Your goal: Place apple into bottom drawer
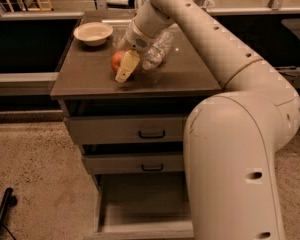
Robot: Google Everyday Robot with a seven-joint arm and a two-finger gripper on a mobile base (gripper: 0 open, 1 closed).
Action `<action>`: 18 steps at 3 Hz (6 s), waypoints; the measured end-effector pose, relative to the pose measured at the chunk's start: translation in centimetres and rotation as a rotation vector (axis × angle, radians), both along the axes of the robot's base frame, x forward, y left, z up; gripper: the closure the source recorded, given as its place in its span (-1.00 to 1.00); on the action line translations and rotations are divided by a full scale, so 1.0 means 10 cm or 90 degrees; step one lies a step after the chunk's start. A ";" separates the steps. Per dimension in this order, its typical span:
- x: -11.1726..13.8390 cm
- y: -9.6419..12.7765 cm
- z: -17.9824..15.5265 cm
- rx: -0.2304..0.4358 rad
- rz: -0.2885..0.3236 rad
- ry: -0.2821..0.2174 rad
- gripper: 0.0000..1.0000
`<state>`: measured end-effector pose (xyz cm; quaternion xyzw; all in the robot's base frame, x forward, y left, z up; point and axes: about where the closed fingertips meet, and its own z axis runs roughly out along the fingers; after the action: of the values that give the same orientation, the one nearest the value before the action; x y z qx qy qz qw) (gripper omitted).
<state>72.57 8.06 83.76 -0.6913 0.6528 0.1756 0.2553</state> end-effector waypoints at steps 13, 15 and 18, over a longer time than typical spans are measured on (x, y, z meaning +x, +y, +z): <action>-2.26 -1.74 -2.92 0.200 0.022 0.013 1.00; -2.44 -1.71 -4.09 0.235 -0.073 0.041 1.00; -2.50 -1.44 -5.79 0.247 -0.124 0.058 1.00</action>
Offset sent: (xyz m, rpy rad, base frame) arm -0.0138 -0.0139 0.0115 0.0982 -0.0770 0.0465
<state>47.59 -6.37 25.87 -0.5543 0.6812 0.3034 0.3697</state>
